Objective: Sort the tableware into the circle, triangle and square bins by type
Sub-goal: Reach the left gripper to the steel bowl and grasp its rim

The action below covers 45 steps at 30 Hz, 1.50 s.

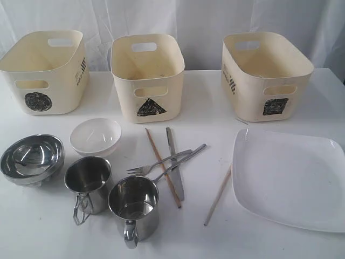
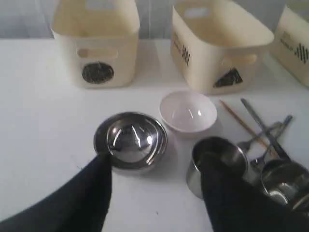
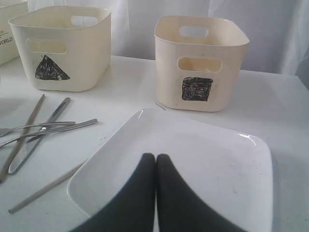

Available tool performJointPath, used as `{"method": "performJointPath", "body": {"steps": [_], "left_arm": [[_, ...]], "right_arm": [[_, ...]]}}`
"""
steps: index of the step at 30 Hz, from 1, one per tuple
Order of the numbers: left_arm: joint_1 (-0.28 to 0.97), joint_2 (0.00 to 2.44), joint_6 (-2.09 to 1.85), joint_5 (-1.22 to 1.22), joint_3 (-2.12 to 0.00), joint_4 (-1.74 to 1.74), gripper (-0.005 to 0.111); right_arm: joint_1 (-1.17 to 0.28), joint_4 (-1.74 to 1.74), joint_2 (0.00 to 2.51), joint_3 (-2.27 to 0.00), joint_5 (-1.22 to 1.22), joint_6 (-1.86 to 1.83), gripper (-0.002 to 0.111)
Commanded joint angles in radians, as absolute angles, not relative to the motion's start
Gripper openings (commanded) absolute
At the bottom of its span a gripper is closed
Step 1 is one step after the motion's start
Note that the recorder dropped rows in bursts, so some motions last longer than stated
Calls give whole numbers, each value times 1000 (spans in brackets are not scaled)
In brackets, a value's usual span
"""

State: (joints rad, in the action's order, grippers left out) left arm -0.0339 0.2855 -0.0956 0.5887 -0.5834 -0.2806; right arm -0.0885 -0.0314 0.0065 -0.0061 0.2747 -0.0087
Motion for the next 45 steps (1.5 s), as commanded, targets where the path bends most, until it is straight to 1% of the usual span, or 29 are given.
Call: {"method": "performJointPath", "body": {"steps": [1, 5, 7, 11, 17, 26, 30, 37, 39, 40, 42, 45], "left_arm": [[-33, 563, -109, 654, -695, -303, 64], [-33, 876, -169, 709, -829, -298, 64], [-33, 990, -196, 718, -891, -293, 64], [-33, 1162, -209, 643, -970, -237, 64], [-33, 1419, -288, 595, -1002, -190, 64], [-35, 1632, -296, 468, -1002, -114, 64], [-35, 1705, -296, 392, -1002, -111, 64], [-35, 1793, -292, 335, -1002, -111, 64], [-35, 1804, -275, 324, -1002, -111, 59], [-35, 1804, -264, 324, -1002, -111, 54], [-35, 1791, -257, 342, -1002, -111, 37], [-35, 1752, -257, 367, -1002, -111, 7]], "right_arm": [[-90, -30, 0, 0, 261, -6, 0], [-90, -30, 0, 0, 261, -6, 0], [-90, -30, 0, 0, 261, -6, 0], [-90, -30, 0, 0, 261, -6, 0], [-90, -30, 0, 0, 261, -6, 0], [-90, -30, 0, 0, 261, -6, 0], [-90, -30, 0, 0, 261, -6, 0], [-90, -30, 0, 0, 261, -6, 0], [-90, -30, 0, 0, 261, -6, 0], [-90, -30, 0, 0, 261, -6, 0], [-90, -30, 0, 0, 261, -6, 0], [-90, -30, 0, 0, 261, -6, 0]]}}
